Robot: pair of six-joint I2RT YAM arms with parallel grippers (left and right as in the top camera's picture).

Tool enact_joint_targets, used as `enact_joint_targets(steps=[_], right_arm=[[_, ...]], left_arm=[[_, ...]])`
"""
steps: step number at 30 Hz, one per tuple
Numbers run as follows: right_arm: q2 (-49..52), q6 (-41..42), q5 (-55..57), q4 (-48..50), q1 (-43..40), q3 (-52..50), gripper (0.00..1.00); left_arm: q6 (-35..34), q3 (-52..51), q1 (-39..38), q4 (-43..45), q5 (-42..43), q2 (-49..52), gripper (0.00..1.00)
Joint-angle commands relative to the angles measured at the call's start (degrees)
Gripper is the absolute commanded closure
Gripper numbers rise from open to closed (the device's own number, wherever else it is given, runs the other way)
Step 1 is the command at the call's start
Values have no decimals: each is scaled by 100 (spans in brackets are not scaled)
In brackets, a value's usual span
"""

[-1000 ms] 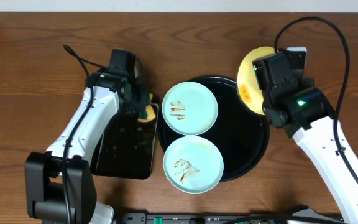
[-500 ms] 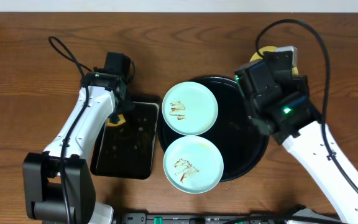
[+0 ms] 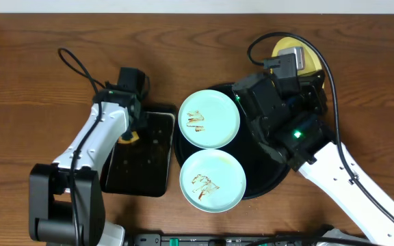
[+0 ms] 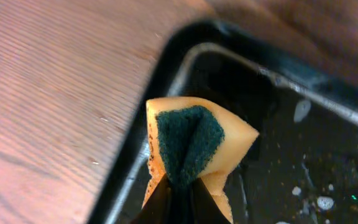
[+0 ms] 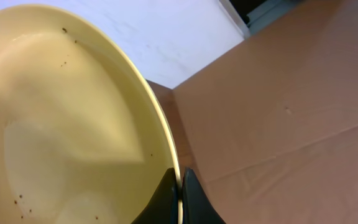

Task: Clean dirty plates on tray and stack at the side
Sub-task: 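Lift the yellow plate with the right gripper and swing it right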

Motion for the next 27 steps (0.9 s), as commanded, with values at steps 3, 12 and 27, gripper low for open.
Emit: enact_joint_targets(steps=[3,12,27], right_arm=[[-4,-249,385,13,26,85,99],[7,-251,339,11,33,81,99],[520,-46,-114,-284,396,15,99]], left_arm=[[348,-426,22,293,986,35,93],[496,-1032,22,925,1661,59,93],[474,-1196,24,1174,1711,439,93]])
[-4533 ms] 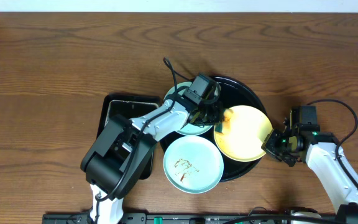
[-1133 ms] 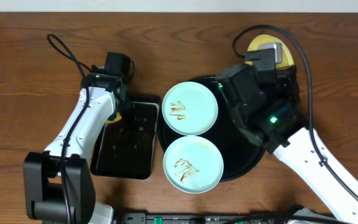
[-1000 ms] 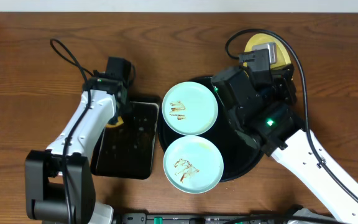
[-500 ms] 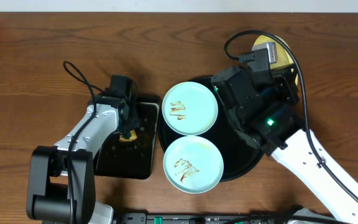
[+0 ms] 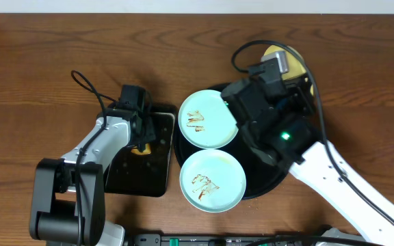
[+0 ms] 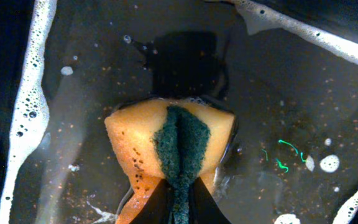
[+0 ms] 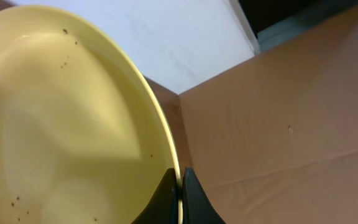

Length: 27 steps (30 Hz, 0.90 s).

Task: Clean dirty plates on tray and stack at the side
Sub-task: 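Lift the yellow plate with the right gripper and swing it right, then set the yellow plate down on the table's right side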

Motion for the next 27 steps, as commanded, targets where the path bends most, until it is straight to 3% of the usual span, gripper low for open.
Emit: enact_joint_targets(steps=[1,9,17,23,27], right_arm=[[400,304,48,-219,74,15,99],[1344,863,402,-549,90,17,99],[846,1637,-675,-601,-232,22,99],[-24,2221,-2052,-828,-1408,24,99],[-549,2693,-3442,-1115,-2660,24,99]], left_arm=[[72,-216,-7,-7,280,367,93],[72,-216,-7,-35,282,365,93],[72,-216,-7,-70,282,365,93],[72,-216,-7,-90,385,365,93],[72,-216,-7,-103,389,365,93]])
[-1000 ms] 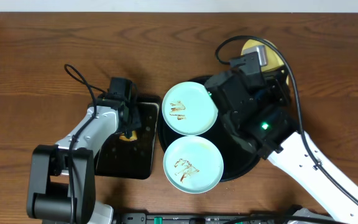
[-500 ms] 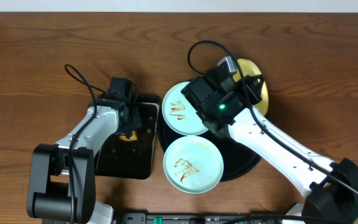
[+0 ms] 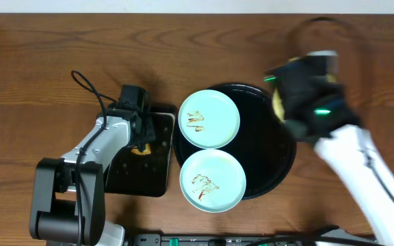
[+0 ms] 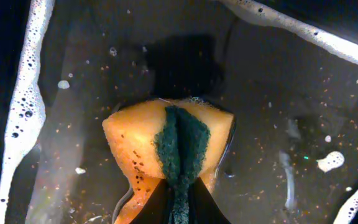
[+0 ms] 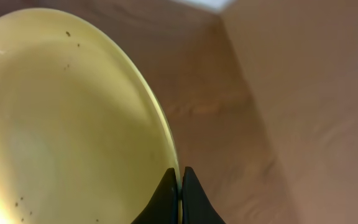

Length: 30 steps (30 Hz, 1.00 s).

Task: Clean dirty plates on tray and stack at the side
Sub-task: 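Set the yellow plate down on the table's right side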

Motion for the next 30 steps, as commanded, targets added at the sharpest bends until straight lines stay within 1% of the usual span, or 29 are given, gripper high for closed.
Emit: enact_joint_targets(steps=[1,4,7,11,18,26,30], right_arm=[[-382,728,-1556,-184,-1014,31,99],[-437,925,-2518,-422,-2083,31,99],[-275,944,-3244,-595,-3136,26,99],[90,942,-3580,-531,-4054,26,99],[1088,813,-3738,15,-4688,26,99],[2500,986,-3960,501,-5429,26,99],[2879,940,-3998,632,-5700,26,99]], left_arm=[[72,-216,-13,-105,337,352,93],[72,-216,-13,-118,334,352,93],[72,-216,-13,-120,339,352,92],[74,-216,-13,-118,391,352,93],[94,-216,-13,-96,463,352,93],[142,-216,-13,-98,466,352,93],[140,-216,-15,-101,468,352,93]])
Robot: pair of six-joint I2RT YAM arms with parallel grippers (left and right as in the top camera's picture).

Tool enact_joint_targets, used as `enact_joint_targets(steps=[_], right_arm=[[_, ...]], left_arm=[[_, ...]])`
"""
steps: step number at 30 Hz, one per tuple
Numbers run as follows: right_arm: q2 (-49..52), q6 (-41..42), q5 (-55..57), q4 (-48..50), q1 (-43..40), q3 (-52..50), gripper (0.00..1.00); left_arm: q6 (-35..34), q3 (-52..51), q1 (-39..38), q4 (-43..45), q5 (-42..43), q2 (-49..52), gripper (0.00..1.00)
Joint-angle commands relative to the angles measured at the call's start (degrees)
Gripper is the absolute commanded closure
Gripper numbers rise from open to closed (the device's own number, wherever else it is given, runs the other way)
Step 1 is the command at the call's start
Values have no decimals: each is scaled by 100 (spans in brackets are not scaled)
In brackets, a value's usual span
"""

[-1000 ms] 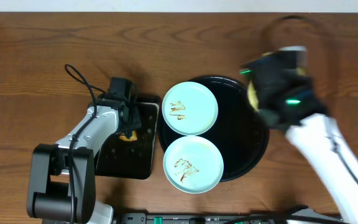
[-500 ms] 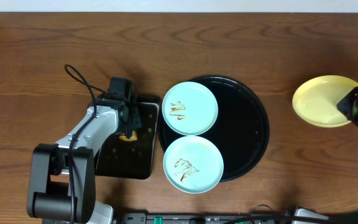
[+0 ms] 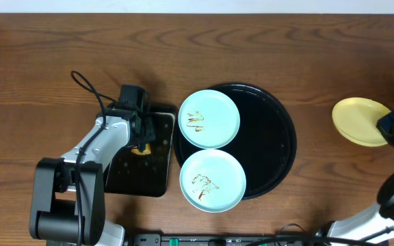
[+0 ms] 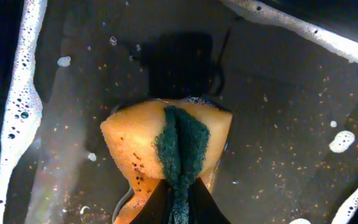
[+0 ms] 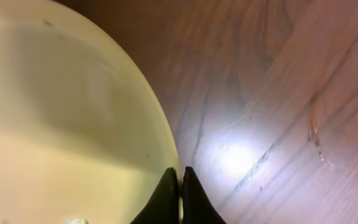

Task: Clean dirty plates on tray and stack at the side
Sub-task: 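Set the yellow plate down on the table's right side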

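Two pale green plates with food smears, one at the back and one at the front, lie on the round black tray. A yellow plate is low over the wood at the far right, its rim pinched in my right gripper, which is shut on it. My left gripper is shut on a folded orange sponge with a green scouring face, pressed into the soapy water of the black rectangular basin.
Foam lines the basin walls. The left arm reaches over the basin from the front left. Bare wooden table surrounds the tray and the yellow plate. The right arm enters at the right edge.
My right gripper has carried the yellow plate from above the tray's right rim out to the far right of the table, low over the wood. The left gripper and sponge stay put in the basin.
First my left gripper held the sponge over the basin's corner while my right held the yellow plate above the tray's back right. Then the sponge was down in the soapy water. The plate went right past the tray's rim, and now sits at the table's right side.
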Motion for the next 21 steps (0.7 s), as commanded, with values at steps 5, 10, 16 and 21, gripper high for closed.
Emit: enact_joint_targets(steps=[5,10,16,21], right_arm=[[299,-4,-55,116,-295,26,99],[295,-166,-223,129,-278,26,35],[278,-260,-496,129,-278,28,40],[11,-343,-1014,170,-153,131,38]], left_arm=[[98,-216,-35,-98,407,343,93],[96,-216,-35,-118,424,343,92],[96,-216,-37,-138,424,343,93],[96,-216,-35,-138,428,343,92]])
